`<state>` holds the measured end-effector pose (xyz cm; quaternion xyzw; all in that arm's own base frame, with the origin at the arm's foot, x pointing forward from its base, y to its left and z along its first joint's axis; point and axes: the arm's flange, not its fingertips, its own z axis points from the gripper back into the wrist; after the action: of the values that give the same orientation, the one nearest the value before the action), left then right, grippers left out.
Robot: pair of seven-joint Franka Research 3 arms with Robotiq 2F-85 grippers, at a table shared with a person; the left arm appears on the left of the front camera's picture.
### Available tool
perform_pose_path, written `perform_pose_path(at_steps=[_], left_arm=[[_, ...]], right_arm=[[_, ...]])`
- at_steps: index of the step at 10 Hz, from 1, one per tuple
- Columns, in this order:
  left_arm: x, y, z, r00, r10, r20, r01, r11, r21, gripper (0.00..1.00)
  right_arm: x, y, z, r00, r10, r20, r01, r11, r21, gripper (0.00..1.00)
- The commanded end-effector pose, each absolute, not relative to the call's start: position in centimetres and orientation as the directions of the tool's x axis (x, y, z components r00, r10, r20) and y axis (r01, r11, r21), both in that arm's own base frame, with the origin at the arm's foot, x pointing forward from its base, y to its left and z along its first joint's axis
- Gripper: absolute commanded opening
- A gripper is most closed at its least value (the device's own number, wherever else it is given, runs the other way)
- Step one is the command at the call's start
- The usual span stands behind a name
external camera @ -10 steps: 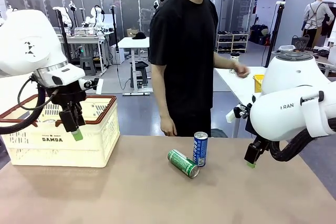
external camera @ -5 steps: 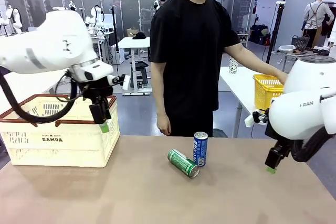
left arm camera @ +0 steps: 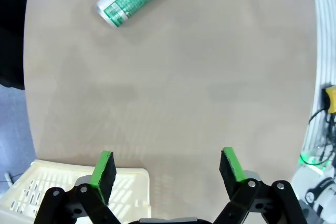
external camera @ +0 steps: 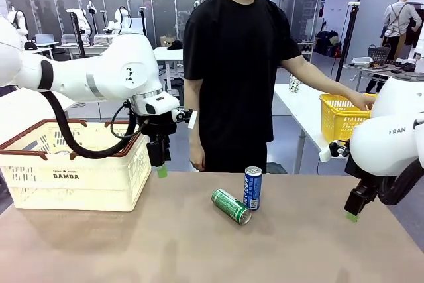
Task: Place the drinks into the Shopping basket.
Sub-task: Pick up one drink and place it into the Shopping basket.
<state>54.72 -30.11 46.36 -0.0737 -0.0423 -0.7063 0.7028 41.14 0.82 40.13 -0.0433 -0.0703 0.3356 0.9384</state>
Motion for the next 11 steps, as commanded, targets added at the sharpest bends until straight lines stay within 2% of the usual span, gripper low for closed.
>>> perform_pose_path(at_steps=[1,5,6,7,9,11], left_arm=[[54.2,-29.8,46.6,0.005,-0.984,0.179,0.999,-0.004,-0.053,1.00],[54.8,-30.1,46.4,-0.001,-0.986,0.165,0.999,-0.008,-0.042,1.00],[55.3,-32.8,46.5,-0.115,-0.962,0.248,0.993,-0.108,0.042,1.00],[55.5,-34.9,46.9,-0.182,-0.936,0.300,0.982,-0.156,0.107,1.00],[55.1,-38.2,46.9,-0.334,-0.902,0.272,0.939,-0.293,0.182,1.00],[55.3,-41.1,45.1,-0.467,-0.853,0.235,0.884,-0.444,0.145,1.00]], right_arm=[[41.1,1.1,40.1,0.765,0.636,0.104,-0.624,0.771,-0.128,1.00],[41.1,1.1,40.1,0.765,0.636,0.104,-0.624,0.771,-0.128,1.00],[41.1,1.1,40.1,0.765,0.636,0.104,-0.624,0.771,-0.128,1.00],[41.1,1.1,40.1,0.765,0.636,0.104,-0.624,0.771,-0.128,1.00],[41.1,1.1,40.1,0.765,0.636,0.104,-0.624,0.771,-0.128,1.00],[41.1,1.1,40.1,0.765,0.636,0.104,-0.624,0.771,-0.128,1.00]])
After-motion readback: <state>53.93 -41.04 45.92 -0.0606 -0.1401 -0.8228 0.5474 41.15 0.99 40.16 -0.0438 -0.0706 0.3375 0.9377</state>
